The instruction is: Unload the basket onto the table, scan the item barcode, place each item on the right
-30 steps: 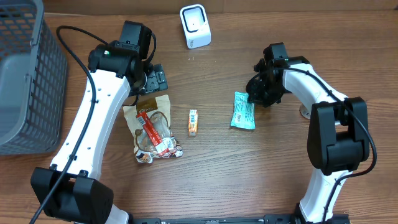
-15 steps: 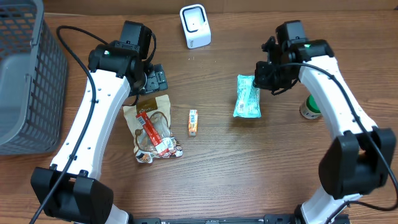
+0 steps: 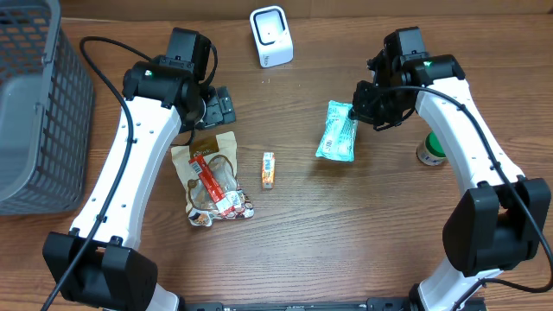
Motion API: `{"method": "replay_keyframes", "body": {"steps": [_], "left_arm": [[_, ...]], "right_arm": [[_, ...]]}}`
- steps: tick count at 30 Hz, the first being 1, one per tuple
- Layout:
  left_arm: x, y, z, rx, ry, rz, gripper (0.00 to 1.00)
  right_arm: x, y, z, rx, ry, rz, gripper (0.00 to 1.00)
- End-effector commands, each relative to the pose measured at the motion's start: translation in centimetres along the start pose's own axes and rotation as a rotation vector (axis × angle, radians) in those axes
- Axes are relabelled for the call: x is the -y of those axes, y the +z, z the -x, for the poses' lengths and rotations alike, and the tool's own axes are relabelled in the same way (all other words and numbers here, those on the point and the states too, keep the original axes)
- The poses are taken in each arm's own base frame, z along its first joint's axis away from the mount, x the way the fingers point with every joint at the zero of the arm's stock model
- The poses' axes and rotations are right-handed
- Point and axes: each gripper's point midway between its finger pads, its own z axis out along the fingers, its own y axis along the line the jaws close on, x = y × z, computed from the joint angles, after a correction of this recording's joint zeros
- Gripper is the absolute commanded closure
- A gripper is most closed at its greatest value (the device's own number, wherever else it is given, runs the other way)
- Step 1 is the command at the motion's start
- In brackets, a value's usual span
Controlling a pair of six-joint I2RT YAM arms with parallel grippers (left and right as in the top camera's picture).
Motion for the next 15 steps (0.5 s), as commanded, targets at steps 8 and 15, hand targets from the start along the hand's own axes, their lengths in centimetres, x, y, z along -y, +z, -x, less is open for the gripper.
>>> {"method": "replay_keyframes", "body": {"steps": [8,15], "left_arm": [[9.4,-3.7,-2.8,-0.147,0.182,-0.564,0.07],[12.6,-6.3,-5.0,-0.193,0.347,-0.795,0.00]], "right_arm": [[-4.6,-1.0,-0.2,-0.038,0.004,0.253,0.96],[-9.4,-2.9,0.0,-0.069,-0.011,0.535,0.96]]}}
